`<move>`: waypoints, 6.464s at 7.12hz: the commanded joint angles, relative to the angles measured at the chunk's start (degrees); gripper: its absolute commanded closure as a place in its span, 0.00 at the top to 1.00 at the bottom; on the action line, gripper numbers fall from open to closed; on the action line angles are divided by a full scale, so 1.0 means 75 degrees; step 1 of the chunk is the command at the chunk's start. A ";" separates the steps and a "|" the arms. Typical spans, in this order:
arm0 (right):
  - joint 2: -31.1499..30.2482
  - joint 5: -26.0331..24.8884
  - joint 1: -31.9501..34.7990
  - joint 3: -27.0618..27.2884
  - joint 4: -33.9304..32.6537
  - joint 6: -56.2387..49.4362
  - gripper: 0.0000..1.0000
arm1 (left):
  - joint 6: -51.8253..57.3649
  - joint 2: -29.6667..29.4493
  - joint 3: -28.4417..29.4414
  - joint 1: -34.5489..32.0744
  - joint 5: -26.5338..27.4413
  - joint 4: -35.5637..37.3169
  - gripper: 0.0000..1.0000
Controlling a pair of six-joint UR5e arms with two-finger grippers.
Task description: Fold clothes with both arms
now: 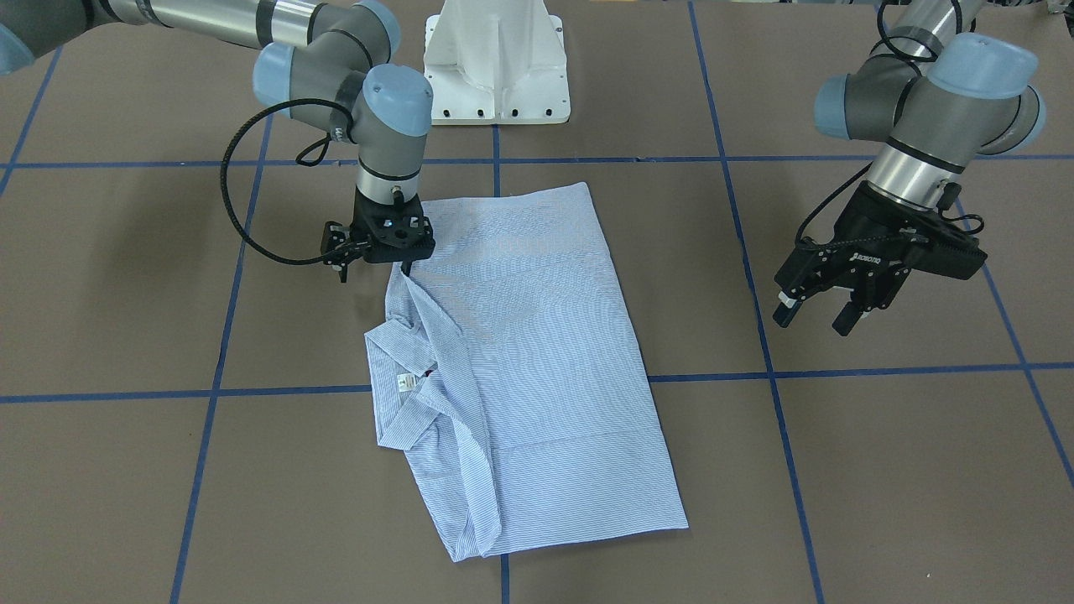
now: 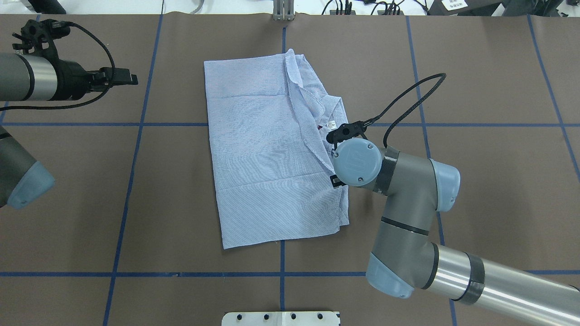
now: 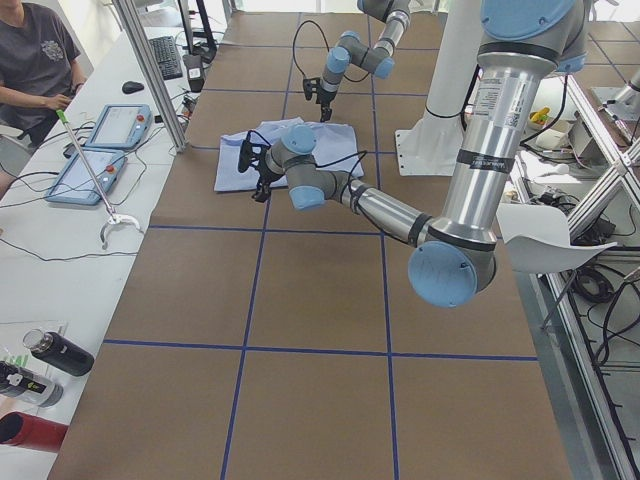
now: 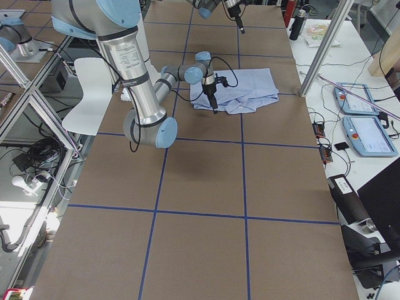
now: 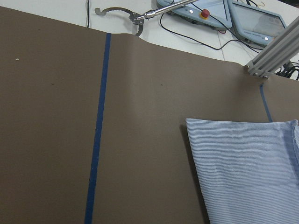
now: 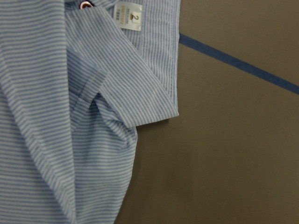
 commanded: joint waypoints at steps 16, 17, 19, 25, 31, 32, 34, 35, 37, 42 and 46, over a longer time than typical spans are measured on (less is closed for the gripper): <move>0.1017 -0.0163 0.1028 -0.2011 0.0959 -0.2671 1.00 | -0.0007 0.0492 -0.0506 0.0050 -0.0069 -0.0070 1.00; 0.0560 -0.0163 0.1124 -0.1753 0.1018 -0.2805 1.00 | -0.0007 0.0539 -0.0599 0.0039 -0.0069 -0.0059 1.00; 0.0205 0.0257 0.1439 -0.1225 0.0925 -0.2829 1.00 | -0.0007 0.0645 -0.0823 0.0062 -0.0069 0.0000 1.00; 0.3001 0.0435 0.1582 -0.3747 0.1239 -0.1519 1.00 | 0.0086 0.1169 -0.1277 -0.0032 -0.0537 -0.0012 1.00; 0.3741 0.0411 0.1582 -0.5265 0.1909 -0.1505 1.00 | 0.0087 0.1348 -0.1397 -0.0032 -0.0526 -0.0012 1.00; 0.3906 0.0411 0.1582 -0.5487 0.1909 -0.1505 1.00 | 0.0075 0.1348 -0.1362 -0.0032 -0.0537 -0.0012 1.00; 0.3919 0.0400 0.1582 -0.5641 0.1909 -0.1529 1.00 | -0.0007 0.1649 -0.1652 -0.0020 -0.0538 -0.0012 1.00; 0.3861 0.0400 0.1605 -0.5641 0.1898 -0.1598 1.00 | -0.0007 0.1652 -0.1643 -0.0009 -0.0549 0.0000 1.00; 0.3418 0.0434 0.2036 -0.5572 0.1898 -0.2275 1.00 | -0.0007 0.1652 -0.1736 -0.0008 -0.0561 0.0000 1.00; 0.2209 0.1829 0.3128 -0.4332 0.2097 -0.3057 1.00 | 0.0017 0.1430 -0.2803 0.0015 -0.0573 0.1500 1.00; 0.0113 0.2369 0.2429 -0.0995 0.2108 0.2217 1.00 | 0.0005 0.1126 -0.2686 0.0062 -0.0584 0.1418 1.00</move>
